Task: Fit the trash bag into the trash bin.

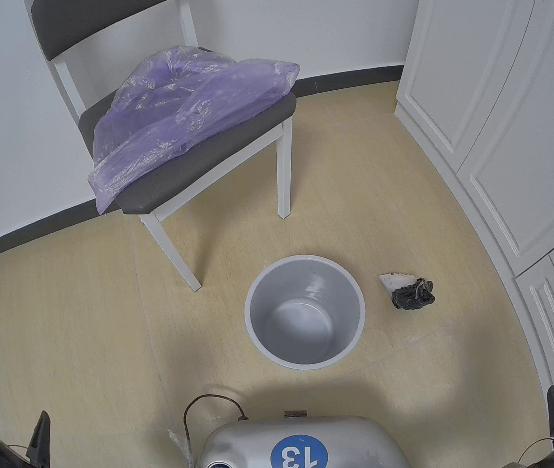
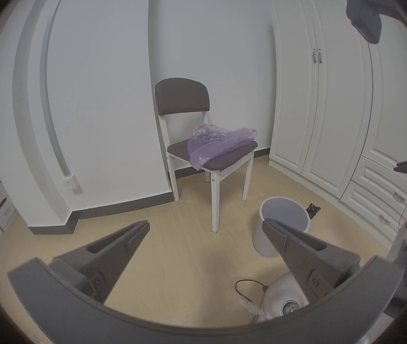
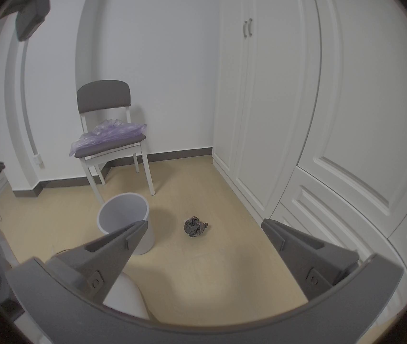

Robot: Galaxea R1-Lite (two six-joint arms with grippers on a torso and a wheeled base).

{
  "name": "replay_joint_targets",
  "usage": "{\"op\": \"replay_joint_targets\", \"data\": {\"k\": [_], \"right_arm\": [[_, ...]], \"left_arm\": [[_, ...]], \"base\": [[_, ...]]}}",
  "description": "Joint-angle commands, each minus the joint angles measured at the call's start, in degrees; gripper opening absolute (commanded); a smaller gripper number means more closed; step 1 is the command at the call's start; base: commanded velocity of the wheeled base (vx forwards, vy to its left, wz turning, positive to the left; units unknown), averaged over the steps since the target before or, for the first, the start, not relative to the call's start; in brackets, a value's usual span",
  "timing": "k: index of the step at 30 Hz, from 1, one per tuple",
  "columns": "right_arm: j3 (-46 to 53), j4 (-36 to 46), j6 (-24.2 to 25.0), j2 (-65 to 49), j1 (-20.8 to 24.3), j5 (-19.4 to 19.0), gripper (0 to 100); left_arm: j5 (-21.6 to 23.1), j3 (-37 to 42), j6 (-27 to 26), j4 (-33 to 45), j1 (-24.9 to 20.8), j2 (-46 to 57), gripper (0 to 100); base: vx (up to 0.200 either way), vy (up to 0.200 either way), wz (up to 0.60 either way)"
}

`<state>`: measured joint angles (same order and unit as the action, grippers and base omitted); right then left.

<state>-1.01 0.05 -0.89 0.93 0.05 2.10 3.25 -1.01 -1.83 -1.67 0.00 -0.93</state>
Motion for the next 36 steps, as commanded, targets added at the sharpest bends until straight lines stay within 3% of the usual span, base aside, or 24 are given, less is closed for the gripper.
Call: {"op": "replay_joint_targets", "data": {"k": [1,2,4,6,9,12,16,17,20,24,31,36], "right_arm": [[1.01,-0.14,2.65,-0.93,0.04,0.28,100],[1.01,-0.22,2.47,-0.93,-0.05,0.19,100],[-1.10,-3.39,3.61,-0.93,0.04,-0.69,100],[-8.30,-7.08,5.55,0.39,0.57,-4.12,100],[-12.35,-5.41,5.90,4.61,0.48,-6.84,100],[-18.68,-5.23,-0.69,16.56,-2.16,-8.25,100],[-24.65,-8.05,-1.13,29.31,-3.12,-7.46,100],[-26.59,-11.74,0.71,35.81,-3.12,-7.19,100],[-27.64,-20.09,4.23,44.34,-2.69,-4.38,100],[-27.55,-29.67,6.08,50.49,-0.66,0.28,100],[-25.09,-31.34,7.92,51.63,8.21,5.81,100],[-25.36,-31.43,9.15,53.57,12.96,8.80,100]], "left_arm": [[0.96,-8.74,17.47,-8.09,-0.44,-0.13,100],[2.11,-12.35,18.35,-7.56,-0.88,-1.89,100],[2.63,-17.53,13.25,-3.52,-2.20,-5.40,100],[2.46,-20.61,7.10,1.58,-2.72,-8.57,100],[2.28,-22.72,2.53,5.63,-2.64,-13.31,100],[1.67,-26.85,-3.53,7.38,-2.72,-28.60,100],[0.26,-29.22,-7.84,5.80,-1.76,-44.86,100],[-1.76,-29.75,-9.95,2.46,-1.32,-51.81,100],[-5.01,-28.96,-11.36,-6.06,-1.76,-60.16,100],[-5.63,-30.54,-13.38,-11.95,-1.85,-69.65,100],[-11.69,-34.94,-16.19,-21.18,-4.04,-81.87,100],[-12.04,-37.57,-16.63,-25.40,-5.19,-84.50,100]], "base": [[0.000,0.000,0.00],[0.000,0.000,0.00],[0.000,0.000,0.00],[0.000,0.000,0.00],[0.000,0.000,0.00],[0.000,0.000,0.00],[0.000,0.000,0.00],[0.000,0.000,0.00],[0.000,0.000,0.00],[0.000,0.000,0.00],[0.000,0.000,0.00],[0.000,0.000,0.00]]}}
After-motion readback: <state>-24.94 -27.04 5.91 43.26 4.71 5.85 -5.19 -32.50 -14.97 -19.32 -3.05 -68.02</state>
